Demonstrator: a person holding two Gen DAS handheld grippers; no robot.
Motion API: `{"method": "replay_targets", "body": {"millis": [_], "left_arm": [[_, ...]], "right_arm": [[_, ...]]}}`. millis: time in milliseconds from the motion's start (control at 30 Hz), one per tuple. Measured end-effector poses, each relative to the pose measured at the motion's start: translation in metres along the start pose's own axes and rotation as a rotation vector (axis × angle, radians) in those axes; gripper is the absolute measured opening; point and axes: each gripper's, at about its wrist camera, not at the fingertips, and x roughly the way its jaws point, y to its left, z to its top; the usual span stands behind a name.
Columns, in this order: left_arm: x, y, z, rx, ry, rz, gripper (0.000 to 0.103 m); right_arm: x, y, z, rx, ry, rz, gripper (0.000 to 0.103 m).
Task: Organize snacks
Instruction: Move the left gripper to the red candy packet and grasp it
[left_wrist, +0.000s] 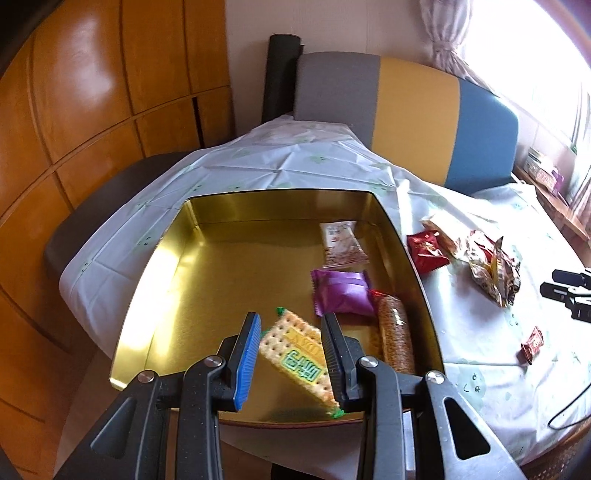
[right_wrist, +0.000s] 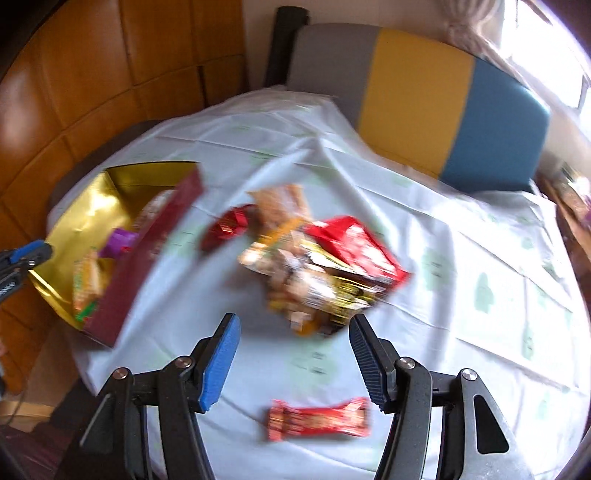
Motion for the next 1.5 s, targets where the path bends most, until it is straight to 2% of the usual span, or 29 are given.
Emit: {"method": "replay_targets", "body": {"millis": [233,367,500,667,800,1033,1333,1400,1500], "left_arm": [[0.000,-0.032,0.012,0.089,0.002,-0.044,0.034],[0.004,-0.058,0.025,0.146,0.030,-0.115,0.034],[0.009,-0.085,0.039,0.186,0.051,-0.179,0.034],[0.027,-0.118,0.063,0.187,0.123,-0.290,0.034],[0.045,-0.146,0.080,0.218,0.157,-0.309,0.034],[0.100,-0.188,0.100,0.258,0.239,-0.251,0.034],[0.163,-0.203,0.098,0.295,0.335,-0.116,0.034],[0.169,-0.206,0.099,0.318,0.327,-0.078,0.035],[0.176,-0.207,0.101,0.320,0.326,-0.065,0.038]], "right_arm": [[0.017,-0.063,-0.020,0.160,0.029,-0.061,0.065],[0.027,-0.086,-0.026,0.271,0.069,-0.062,0.065],[0.023,-0.096,-0.023,0.310,0.041,-0.047,0.065],[0.017,-0.097,-0.021,0.317,0.021,-0.030,0.066],[0.013,-0.094,-0.016,0.323,0.000,-0.015,0.067],[0.003,-0.097,-0.014,0.339,-0.037,0.001,0.069],[-0.004,-0.099,-0.010,0.354,-0.062,0.033,0.071],[-0.005,-0.098,-0.010,0.356,-0.064,0.043,0.071],[-0.006,-0.096,-0.009,0.349,-0.069,0.047,0.071]]}}
